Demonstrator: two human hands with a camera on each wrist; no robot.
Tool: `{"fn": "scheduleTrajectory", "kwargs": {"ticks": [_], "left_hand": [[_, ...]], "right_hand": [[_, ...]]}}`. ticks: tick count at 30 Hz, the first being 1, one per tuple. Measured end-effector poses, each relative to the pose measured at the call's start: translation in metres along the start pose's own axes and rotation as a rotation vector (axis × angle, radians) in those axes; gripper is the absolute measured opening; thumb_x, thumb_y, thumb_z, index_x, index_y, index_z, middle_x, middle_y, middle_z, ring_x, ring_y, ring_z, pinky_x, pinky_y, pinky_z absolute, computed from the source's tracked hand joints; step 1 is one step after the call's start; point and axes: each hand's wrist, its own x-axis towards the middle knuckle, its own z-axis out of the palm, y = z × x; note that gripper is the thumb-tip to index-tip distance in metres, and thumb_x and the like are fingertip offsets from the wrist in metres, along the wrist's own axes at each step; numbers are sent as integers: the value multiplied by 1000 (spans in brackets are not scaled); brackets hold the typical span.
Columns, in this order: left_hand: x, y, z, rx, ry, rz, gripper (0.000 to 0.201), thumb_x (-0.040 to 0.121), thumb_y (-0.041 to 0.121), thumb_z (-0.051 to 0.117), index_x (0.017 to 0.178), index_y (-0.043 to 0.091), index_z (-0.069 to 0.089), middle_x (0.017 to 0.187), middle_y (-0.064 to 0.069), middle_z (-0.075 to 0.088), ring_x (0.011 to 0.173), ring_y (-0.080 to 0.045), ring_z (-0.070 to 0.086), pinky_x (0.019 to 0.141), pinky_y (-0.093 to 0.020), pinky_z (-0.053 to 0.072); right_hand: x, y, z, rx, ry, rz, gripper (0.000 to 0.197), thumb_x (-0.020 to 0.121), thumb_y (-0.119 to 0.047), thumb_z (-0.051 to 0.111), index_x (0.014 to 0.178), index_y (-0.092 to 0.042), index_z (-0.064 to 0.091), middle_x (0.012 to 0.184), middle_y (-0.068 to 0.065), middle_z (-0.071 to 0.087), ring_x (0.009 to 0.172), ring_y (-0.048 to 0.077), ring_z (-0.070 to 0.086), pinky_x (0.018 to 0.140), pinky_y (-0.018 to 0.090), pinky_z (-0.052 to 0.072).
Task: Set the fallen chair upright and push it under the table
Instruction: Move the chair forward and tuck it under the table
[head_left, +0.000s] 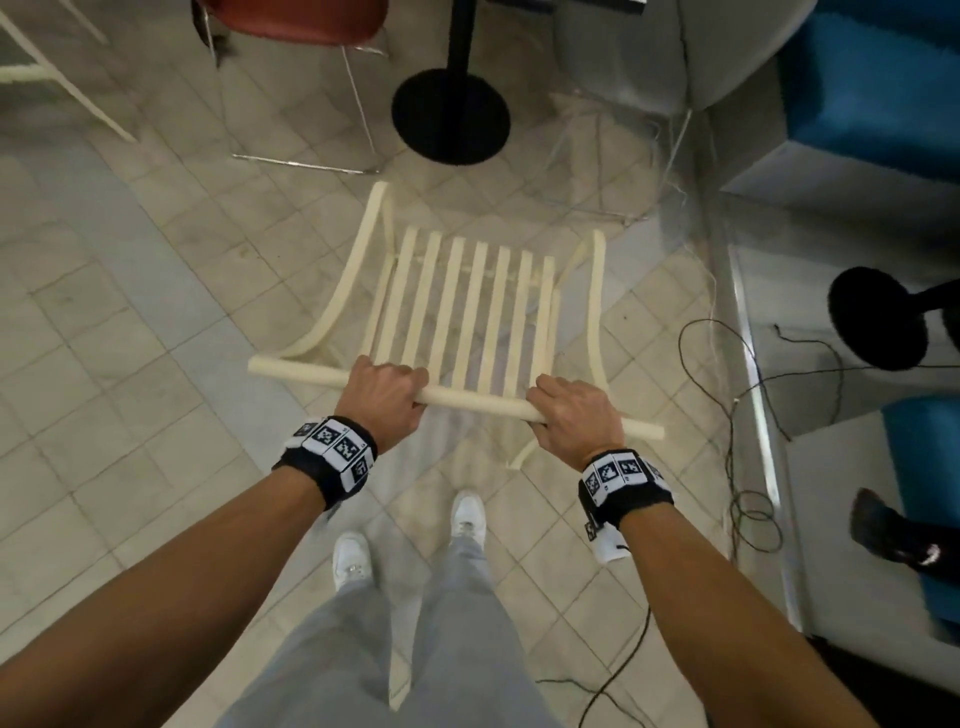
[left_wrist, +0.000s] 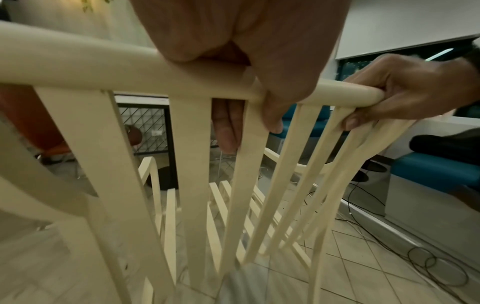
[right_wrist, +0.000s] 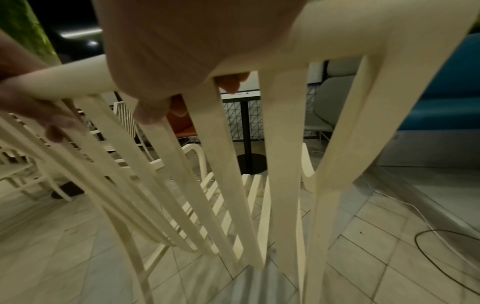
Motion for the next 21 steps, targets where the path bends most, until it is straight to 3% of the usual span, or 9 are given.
{"fn": "scheduleTrajectory", "kwargs": {"ticks": [4, 8, 11, 14, 16, 18, 20, 21], "left_hand": [[-8, 6, 8, -83, -34, -48, 25, 90, 43, 53, 91, 21, 65, 74, 0, 71, 66, -25, 59, 77, -39, 43], [-28, 5, 26, -199, -6, -4, 26, 85, 45, 62, 98, 24, 71, 80, 2, 75, 73, -24, 68, 76, -38, 49], [-46, 2, 36, -294, 88, 41, 25, 84, 40, 66, 103, 25, 72, 87, 4, 78, 79, -22, 71, 76, -36, 47], [-63, -9, 42, -385, 198, -29, 36, 85, 39, 68, 116, 22, 70, 115, 1, 75, 107, -21, 69, 97, -39, 47], [-84, -25, 48, -362, 238, -127, 50, 87, 38, 62, 132, 18, 60, 138, -4, 62, 128, -23, 57, 113, -44, 39], [-111, -46, 52, -281, 253, -203, 66, 88, 33, 55, 149, 11, 40, 158, -11, 38, 147, -29, 35, 121, -49, 28], [-144, -70, 61, -213, 203, -296, 81, 86, 26, 56, 157, 12, 19, 166, -16, 19, 153, -33, 21, 122, -51, 25], [-159, -78, 59, -235, 147, -398, 87, 84, 23, 59, 158, 15, 14, 166, -18, 18, 151, -37, 24, 120, -51, 29]], "right_hand": [[-3, 0, 3, 11, -76, 31, 20, 75, -31, 80, 80, -19, 66, 76, -2, 59, 58, 20, 56, 52, 28, 34], [-18, -3, 22, 34, -100, 103, 22, 68, -31, 84, 77, -19, 67, 77, -2, 59, 62, 22, 57, 54, 31, 42], [-29, -9, 34, 66, -96, 166, 21, 65, -26, 85, 77, -18, 69, 81, -1, 59, 68, 23, 57, 59, 34, 44], [-26, -13, 31, 66, -98, 254, 27, 68, -30, 81, 88, -20, 68, 89, 0, 60, 83, 24, 56, 74, 36, 45], [-22, -23, 28, 92, -125, 303, 36, 68, -27, 78, 100, -20, 65, 97, 2, 60, 93, 26, 53, 83, 40, 44], [-14, -48, 27, 121, -133, 288, 39, 71, -16, 72, 109, -18, 62, 102, 4, 60, 96, 26, 51, 84, 40, 43], [-7, -83, 35, 151, -122, 211, 33, 78, -13, 64, 110, -17, 60, 101, 5, 62, 94, 27, 53, 80, 39, 44], [-3, -99, 35, 143, -134, 181, 28, 81, -14, 62, 109, -16, 60, 99, 6, 63, 92, 28, 55, 79, 40, 45]]}}
